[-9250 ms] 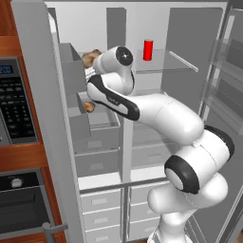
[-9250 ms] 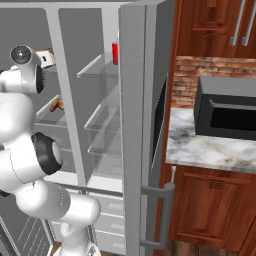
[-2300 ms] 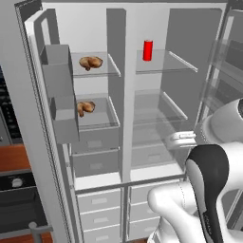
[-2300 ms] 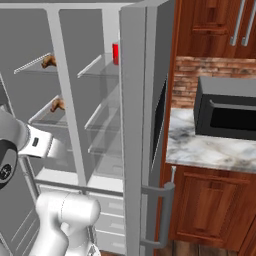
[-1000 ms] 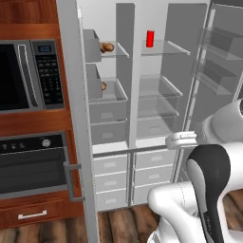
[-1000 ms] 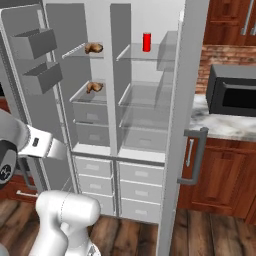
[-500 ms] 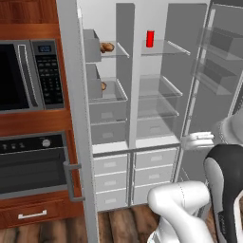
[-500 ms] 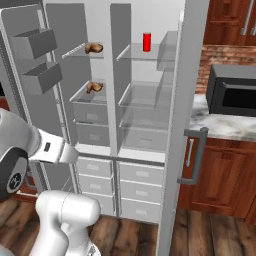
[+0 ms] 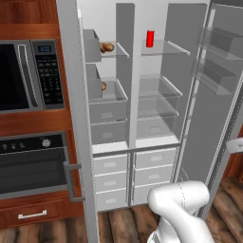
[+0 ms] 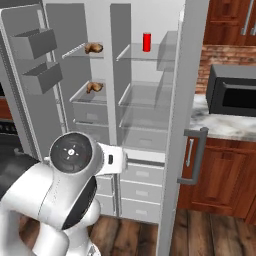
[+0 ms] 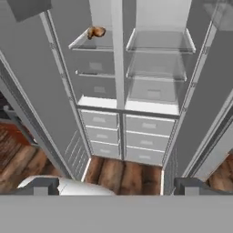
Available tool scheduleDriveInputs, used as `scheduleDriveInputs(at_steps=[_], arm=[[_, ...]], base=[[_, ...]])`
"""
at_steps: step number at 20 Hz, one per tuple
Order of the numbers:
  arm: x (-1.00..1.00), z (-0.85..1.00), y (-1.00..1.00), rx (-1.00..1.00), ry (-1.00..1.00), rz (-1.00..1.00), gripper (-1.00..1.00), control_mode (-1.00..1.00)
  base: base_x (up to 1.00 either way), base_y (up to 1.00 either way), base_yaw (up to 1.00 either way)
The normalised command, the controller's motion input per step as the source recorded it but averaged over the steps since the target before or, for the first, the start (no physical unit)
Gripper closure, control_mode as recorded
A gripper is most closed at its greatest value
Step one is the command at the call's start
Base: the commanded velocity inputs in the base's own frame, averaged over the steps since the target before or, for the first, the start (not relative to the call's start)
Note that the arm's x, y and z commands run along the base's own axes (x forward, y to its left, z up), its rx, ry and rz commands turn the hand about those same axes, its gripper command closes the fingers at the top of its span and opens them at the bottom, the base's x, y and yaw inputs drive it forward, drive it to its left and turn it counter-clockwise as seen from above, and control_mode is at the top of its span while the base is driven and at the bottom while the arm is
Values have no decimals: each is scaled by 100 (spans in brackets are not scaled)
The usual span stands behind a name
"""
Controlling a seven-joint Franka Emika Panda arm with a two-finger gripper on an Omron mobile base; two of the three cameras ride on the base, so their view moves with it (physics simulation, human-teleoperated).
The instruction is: There's a chicken drumstick in the fridge that needs to be moved to the freezer for freezing. Pick up the chicken drumstick from the fridge, place it on any shelf in the freezer, and close the fridge and freezer doors when done.
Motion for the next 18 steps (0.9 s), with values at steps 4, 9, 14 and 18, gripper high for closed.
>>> scheduleDriveInputs(at_steps=[4, 9, 14, 18], arm=[[-1, -25, -100, 0, -27, 29, -100, -100], [16, -35, -100, 2, -14, 24, -100, -100], [33, -16, -100, 7, -9, 25, -100, -100], [18, -10, -92, 8, -4, 23, -100, -100]], base=[[0, 0, 0], [0, 0, 0], [0, 0, 0], [0, 0, 0]])
